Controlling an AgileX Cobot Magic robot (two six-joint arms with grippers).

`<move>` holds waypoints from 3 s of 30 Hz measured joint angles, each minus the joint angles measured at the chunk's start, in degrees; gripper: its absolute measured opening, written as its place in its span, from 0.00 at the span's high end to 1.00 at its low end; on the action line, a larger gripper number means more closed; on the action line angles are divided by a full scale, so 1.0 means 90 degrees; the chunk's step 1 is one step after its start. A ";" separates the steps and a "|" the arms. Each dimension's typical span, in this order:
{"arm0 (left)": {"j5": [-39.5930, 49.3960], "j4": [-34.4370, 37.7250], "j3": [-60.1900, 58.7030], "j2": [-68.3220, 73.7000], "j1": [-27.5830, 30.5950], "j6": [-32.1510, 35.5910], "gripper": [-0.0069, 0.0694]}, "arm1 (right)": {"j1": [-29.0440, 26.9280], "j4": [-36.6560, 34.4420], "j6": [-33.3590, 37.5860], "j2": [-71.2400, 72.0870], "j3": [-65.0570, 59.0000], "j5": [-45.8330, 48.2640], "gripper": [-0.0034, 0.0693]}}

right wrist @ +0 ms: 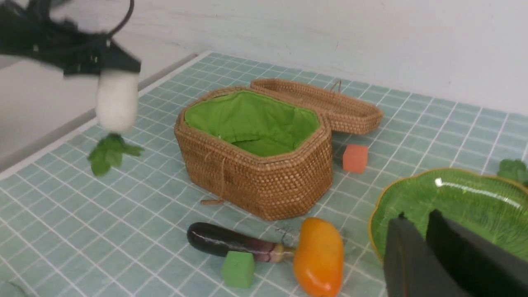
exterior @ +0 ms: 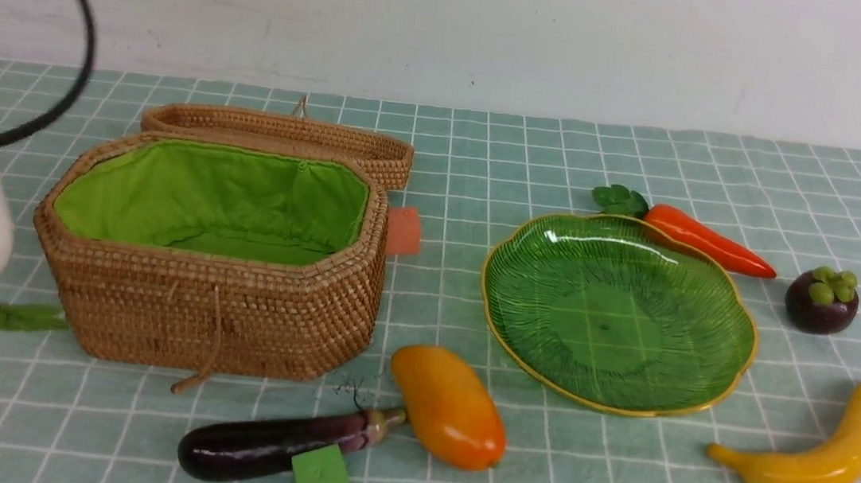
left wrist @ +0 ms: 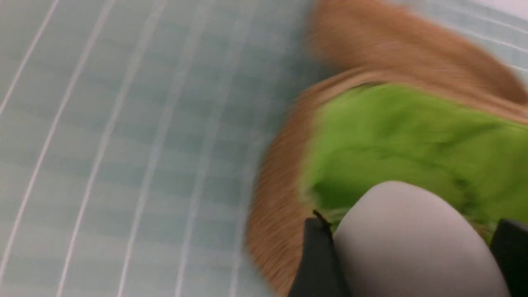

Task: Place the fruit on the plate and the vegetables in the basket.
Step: Take a daikon with your left arm and place it on the basket on the left, then use the left arm to grab an eggplant and put it into the left basket

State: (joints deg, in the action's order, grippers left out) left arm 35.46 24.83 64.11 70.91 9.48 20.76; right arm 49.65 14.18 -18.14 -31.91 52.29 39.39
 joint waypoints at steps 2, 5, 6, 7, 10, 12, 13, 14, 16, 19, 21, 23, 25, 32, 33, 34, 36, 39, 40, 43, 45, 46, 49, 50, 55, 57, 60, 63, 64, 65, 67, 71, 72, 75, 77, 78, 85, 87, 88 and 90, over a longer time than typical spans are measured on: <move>0.0015 -0.0099 0.0451 0.0090 -0.0832 0.1119 0.27 | 0.0000 -0.0017 0.0340 0.0000 0.0078 0.0147 0.83; 0.0028 -0.0573 0.0966 0.0437 -0.1752 0.2352 0.27 | 0.0000 -0.0146 0.0581 0.0000 0.0139 0.0394 0.83; 0.0028 -0.0812 0.1161 0.0642 -0.2013 0.2686 0.27 | 0.0000 -0.0217 0.0636 0.0000 0.0153 0.0490 0.83; 0.0028 -0.1081 0.1304 0.0827 -0.2248 0.2959 0.27 | 0.0000 -0.0313 0.0657 0.0000 0.0160 0.0588 0.83; -0.0101 -0.2636 0.1740 0.1762 -0.2963 0.3476 0.27 | 0.0000 -0.0586 0.0676 0.0000 0.0160 0.1025 0.82; -0.0244 -0.3407 0.1824 0.2163 -0.3098 0.3366 0.27 | 0.0000 -0.0701 0.0683 0.0000 0.0160 0.1246 0.82; -0.0384 -0.3828 0.1840 0.2436 -0.3123 0.3176 0.27 | 0.0000 -0.0761 0.0683 0.0000 0.0160 0.1327 0.82; -0.0483 -0.4054 0.1848 0.2600 -0.3123 0.3018 0.27 | 0.0000 -0.0792 0.0683 0.0000 0.0160 0.1397 0.82; -0.0684 -0.4527 0.1856 0.2970 -0.3123 0.2569 0.27 | 0.0000 -0.0854 0.0688 0.0000 0.0160 0.1470 0.82; -0.0762 -0.4892 0.1856 0.3222 -0.3123 0.2007 0.27 | 0.0000 -0.0886 0.0688 0.0000 0.0160 0.1472 0.82; -0.0777 -0.4950 0.1856 0.3262 -0.3123 0.1857 0.27 | 0.0000 -0.0886 0.0688 0.0000 0.0160 0.1446 0.82; -0.0802 -0.4956 0.1861 0.3267 -0.3123 0.1782 0.27 | 0.0000 -0.0886 0.0688 0.0000 0.0160 0.1408 0.82; -0.0890 -0.4956 0.1880 0.3267 -0.3123 0.1760 0.27 | 0.0000 -0.0898 0.0688 0.0000 0.0160 0.1363 0.82; -0.0905 -0.4996 0.1884 0.3255 -0.3123 0.1736 0.10 | 0.0000 -0.0904 0.0688 0.0000 0.0160 0.1326 0.82; -0.0888 -0.4996 0.1884 0.3247 -0.3123 0.1736 0.08 | 0.0000 -0.0911 0.0688 0.0000 0.0160 0.1326 0.82; -0.0724 -0.4969 0.1884 0.3181 -0.3123 0.1736 0.05 | 0.0000 -0.0924 0.0688 0.0000 0.0160 0.1360 0.81; -0.0366 -0.4687 0.1884 0.2939 -0.3123 0.1720 0.04 | 0.0000 -0.0933 0.0688 0.0000 0.0160 0.1426 0.81; -0.0138 -0.4242 0.1884 0.2719 -0.3123 0.1607 0.05 | 0.0000 -0.0933 0.0688 0.0000 0.0160 0.1449 0.81; 0.0154 -0.3616 0.1884 0.2418 -0.3142 0.1213 0.11 | 0.0000 -0.0933 0.0688 0.0000 0.0160 0.1463 0.80; 0.0708 -0.2603 0.1857 0.1917 -0.3370 0.0300 0.30 | 0.0000 -0.0933 0.0688 0.0000 0.0160 0.1470 0.80; 0.1165 -0.2365 0.1684 0.1590 -0.3752 0.0045 0.51 | 0.0007 -0.0933 0.0688 0.0000 0.0160 0.1500 0.80; 0.1397 -0.2338 0.1539 0.1461 -0.3992 0.0011 0.60 | 0.0007 -0.0933 0.0688 0.0000 0.0160 0.1519 0.80; 0.2253 -0.2381 0.1088 0.1325 -0.4620 -0.0031 0.86 | 0.0007 -0.0938 0.0688 0.0000 0.0160 0.1546 0.79; 0.2696 -0.2476 0.0833 0.1325 -0.4891 -0.0074 0.92 | 0.0007 -0.0946 0.0688 0.0000 0.0160 0.1546 0.79; 0.2958 -0.3219 0.0020 0.1528 -0.5065 -0.0224 0.85 | 0.0007 -0.0953 0.0688 0.0000 0.0160 0.1541 0.79; 0.2777 -0.3320 -0.0157 0.1657 -0.4908 -0.0239 0.73 | 0.0007 -0.0953 0.0688 0.0000 0.0160 0.1541 0.79; 0.2438 -0.3345 -0.0306 0.1814 -0.4699 -0.0239 0.57 | 0.0007 -0.0929 0.0688 0.0000 0.0160 0.1541 0.78; 0.1958 -0.3390 -0.0442 0.2090 -0.4493 -0.0157 0.36 | 0.0007 -0.0929 0.0705 0.0000 0.0160 0.1541 0.78; 0.1830 -0.3415 -0.0451 0.2141 -0.4463 -0.0110 0.31 | 0.0007 -0.0929 0.0730 0.0000 0.0160 0.1541 0.78; 0.1611 -0.3474 -0.0457 0.2255 -0.4430 0.0052 0.25 | 0.0007 -0.0929 0.0795 0.0000 0.0160 0.1541 0.78; 0.1403 -0.3520 -0.0457 0.2386 -0.4416 0.0235 0.21 | 0.0007 -0.0924 0.0816 0.0000 0.0160 0.1541 0.78; 0.1138 -0.3626 -0.0457 0.2789 -0.4416 0.0652 0.21 | 0.0007 -0.0930 0.0836 0.0000 0.0160 0.1541 0.78; 0.1118 -0.3655 -0.0457 0.2889 -0.4416 0.0681 0.23 | 0.0007 -0.0937 0.0836 0.0000 0.0160 0.1541 0.78; 0.1040 -0.3739 -0.0457 0.3140 -0.4416 0.0702 0.27 | 0.0007 -0.0967 0.0836 0.0000 0.0160 0.1541 0.78; 0.0967 -0.3761 -0.0457 0.3332 -0.4416 0.0710 0.30 | 0.0007 -0.0996 0.0836 0.0000 0.0160 0.1541 0.78; 0.0946 -0.3761 -0.0457 0.3392 -0.4416 0.0717 0.32 | 0.0007 -0.1001 0.0836 0.0000 0.0160 0.1541 0.78; 0.0946 -0.3831 -0.0450 0.3502 -0.4416 0.0514 0.38 | 0.0007 -0.1054 0.0836 0.0000 0.0160 0.1541 0.78; 0.0981 -0.3864 -0.0429 0.3502 -0.4416 0.0422 0.38 | 0.0007 -0.1070 0.0836 0.0000 0.0160 0.1541 0.78; 0.1056 -0.3871 -0.0391 0.3492 -0.4416 0.0408 0.38 | 0.0007 -0.1074 0.0836 0.0000 0.0160 0.1541 0.78; 0.1247 -0.3871 -0.0324 0.3395 -0.4451 0.0396 0.38 | 0.0007 -0.1088 0.0836 0.0000 0.0160 0.1541 0.78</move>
State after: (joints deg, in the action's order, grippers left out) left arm 46.68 -10.01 61.20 101.46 -30.58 24.32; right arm 49.71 4.38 -10.62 -31.91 53.73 53.26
